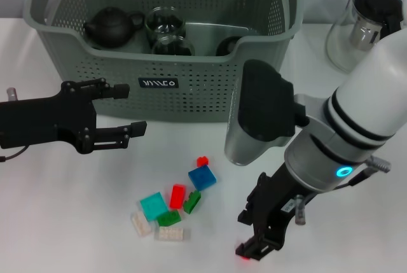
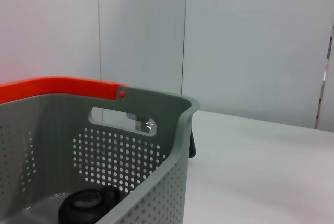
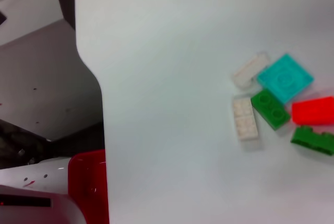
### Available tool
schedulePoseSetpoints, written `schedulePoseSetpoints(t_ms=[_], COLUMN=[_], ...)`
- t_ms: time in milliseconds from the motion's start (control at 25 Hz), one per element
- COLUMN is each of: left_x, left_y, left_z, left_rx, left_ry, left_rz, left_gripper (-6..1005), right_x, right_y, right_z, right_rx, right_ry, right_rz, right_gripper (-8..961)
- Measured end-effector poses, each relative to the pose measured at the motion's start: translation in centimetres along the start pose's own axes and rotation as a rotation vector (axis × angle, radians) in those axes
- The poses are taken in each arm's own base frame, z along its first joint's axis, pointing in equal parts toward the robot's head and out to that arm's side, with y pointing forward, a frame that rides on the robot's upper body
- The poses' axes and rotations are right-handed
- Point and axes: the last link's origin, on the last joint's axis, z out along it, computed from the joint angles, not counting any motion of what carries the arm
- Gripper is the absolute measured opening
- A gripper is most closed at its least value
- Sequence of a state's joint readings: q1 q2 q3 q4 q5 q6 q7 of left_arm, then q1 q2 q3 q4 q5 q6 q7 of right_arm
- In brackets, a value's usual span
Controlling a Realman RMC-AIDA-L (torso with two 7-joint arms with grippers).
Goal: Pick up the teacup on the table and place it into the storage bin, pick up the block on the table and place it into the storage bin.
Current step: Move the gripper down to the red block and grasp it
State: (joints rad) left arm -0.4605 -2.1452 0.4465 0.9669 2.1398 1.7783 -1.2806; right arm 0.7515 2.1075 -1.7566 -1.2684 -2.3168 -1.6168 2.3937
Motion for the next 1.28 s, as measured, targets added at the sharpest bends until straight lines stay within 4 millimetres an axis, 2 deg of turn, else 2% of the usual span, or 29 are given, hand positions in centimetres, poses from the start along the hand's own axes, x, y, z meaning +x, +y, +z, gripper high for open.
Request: schedulePoseSetpoints(t_ms=[200, 440, 520, 1280], left_x=[-0.2, -0.3, -0.3, -0.6], left_y=[0.1, 0.1, 0.1, 0.4], left_z=[0.2, 0.3, 0.3, 0.5], left_rx=[-0.005, -0.009, -0.008, -0.014], left_ry=[0.004, 0.007, 0.007, 0.012], left_rz=[-0.006, -0.006, -0.006, -0.006], left_gripper=[787, 787, 787, 787], right_x=[0.1, 0.0, -0.1, -0.3], right_y=[0.0, 0.1, 0.2, 0.6], right_z=[1.4, 3.3, 3.6, 5.1], right_rx=[0.003, 0.021, 0.028, 0.093], right_ry=[0.044, 0.097, 0.102, 0.160], right_rz=[0.056, 0.035, 0.024, -0.052], right_gripper=[421, 677, 725, 639])
